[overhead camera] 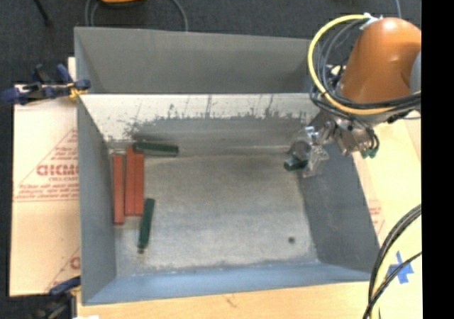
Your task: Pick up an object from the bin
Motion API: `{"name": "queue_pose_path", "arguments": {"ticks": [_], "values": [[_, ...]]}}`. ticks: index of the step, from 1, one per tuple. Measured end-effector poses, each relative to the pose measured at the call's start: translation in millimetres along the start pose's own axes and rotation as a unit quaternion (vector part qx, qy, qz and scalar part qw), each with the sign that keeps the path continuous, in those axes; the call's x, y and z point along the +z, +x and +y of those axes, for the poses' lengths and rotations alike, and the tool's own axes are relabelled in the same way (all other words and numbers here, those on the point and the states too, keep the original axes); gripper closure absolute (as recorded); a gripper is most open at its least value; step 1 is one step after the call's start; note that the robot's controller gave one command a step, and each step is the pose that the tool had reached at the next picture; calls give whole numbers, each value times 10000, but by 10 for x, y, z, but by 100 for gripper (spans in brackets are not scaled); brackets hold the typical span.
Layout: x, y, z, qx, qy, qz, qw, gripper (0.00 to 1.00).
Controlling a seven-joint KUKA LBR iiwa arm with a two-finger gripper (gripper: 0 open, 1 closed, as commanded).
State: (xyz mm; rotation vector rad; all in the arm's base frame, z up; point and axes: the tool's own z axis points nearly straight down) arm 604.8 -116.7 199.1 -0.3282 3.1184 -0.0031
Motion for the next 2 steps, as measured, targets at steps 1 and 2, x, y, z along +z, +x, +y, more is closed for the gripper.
{"name": "queue_pose_path", "arguments": {"ticks": [1,2], "values": [[5,3,2,4,-5,5,10000,100],[-209,71,-47,-410,-19,30,9992,100]]}}
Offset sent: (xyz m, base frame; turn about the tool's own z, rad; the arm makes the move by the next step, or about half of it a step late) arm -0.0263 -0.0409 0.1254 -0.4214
